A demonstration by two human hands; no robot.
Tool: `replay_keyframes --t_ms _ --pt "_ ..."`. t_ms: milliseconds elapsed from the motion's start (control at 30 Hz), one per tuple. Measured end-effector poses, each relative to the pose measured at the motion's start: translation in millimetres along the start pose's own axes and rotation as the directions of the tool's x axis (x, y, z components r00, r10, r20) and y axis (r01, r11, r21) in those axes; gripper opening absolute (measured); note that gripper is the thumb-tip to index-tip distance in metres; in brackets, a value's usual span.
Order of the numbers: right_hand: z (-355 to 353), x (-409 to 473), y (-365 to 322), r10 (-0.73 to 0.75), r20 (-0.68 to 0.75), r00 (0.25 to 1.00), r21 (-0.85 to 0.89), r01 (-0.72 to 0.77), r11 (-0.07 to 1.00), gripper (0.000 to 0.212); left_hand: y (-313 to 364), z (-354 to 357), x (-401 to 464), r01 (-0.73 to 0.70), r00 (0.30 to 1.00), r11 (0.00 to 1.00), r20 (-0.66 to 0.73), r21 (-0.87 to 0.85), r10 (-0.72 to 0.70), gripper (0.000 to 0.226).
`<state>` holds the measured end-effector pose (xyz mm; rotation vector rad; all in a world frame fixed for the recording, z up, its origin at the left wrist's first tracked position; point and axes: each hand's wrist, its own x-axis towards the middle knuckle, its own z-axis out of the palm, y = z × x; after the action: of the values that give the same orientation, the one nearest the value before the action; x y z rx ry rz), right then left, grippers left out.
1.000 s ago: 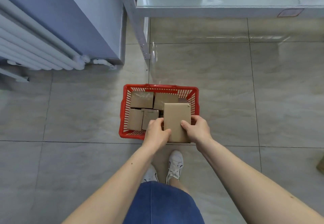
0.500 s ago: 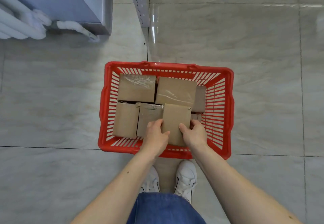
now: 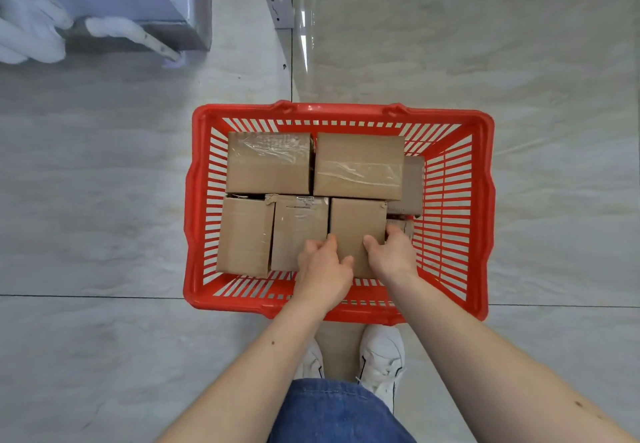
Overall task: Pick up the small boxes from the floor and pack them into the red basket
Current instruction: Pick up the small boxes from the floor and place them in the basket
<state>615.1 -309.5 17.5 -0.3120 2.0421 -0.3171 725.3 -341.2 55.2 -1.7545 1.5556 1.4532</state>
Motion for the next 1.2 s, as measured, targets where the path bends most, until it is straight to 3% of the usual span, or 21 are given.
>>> replay_keyframes --t_ms 100,200,500,767,967,1200 --pt "-5.9 -4.2 -0.3 0.017 0.027 0.999 0.025 -0.017 1.0 0.061 3.8 -4.4 -3.2 0.019 1.0 0.999 -0.017 -0.026 -0.02 0.06" --pt "-17.7 -21.1 0.3 0.032 0.05 0.998 0.08 -0.036 0.996 0.066 7.4 -12.4 -16.7 0.022 0.999 0.998 -0.027 -0.053 -0.024 0.06" --pt "-79.5 -114.6 -7.4 0.029 -0.023 0.999 0.157 -0.025 0.987 0.048 46.2 -42.5 -108.8 -0.016 0.999 0.993 -0.051 -0.114 0.011 0.06" --pt "-148.9 -199.6 -11.4 0.064 -0.097 0.993 0.48 -0.009 0.877 0.036 112.7 -58.0 -208.6 -0.162 0.984 0.981 -0.085 -0.109 0.154 0.039" --pt "-217.1 -241.2 15.3 0.111 -0.177 0.978 0.617 0.023 0.787 0.02 170.4 -28.2 -267.1 -0.261 0.965 0.961 -0.039 -0.094 0.258 0.032" --pt "-316.9 -283.5 77.0 0.181 -0.257 0.949 0.716 0.061 0.696 0.025 241.9 46.0 -335.2 -0.343 0.938 0.938 0.041 -0.046 0.345 0.03"
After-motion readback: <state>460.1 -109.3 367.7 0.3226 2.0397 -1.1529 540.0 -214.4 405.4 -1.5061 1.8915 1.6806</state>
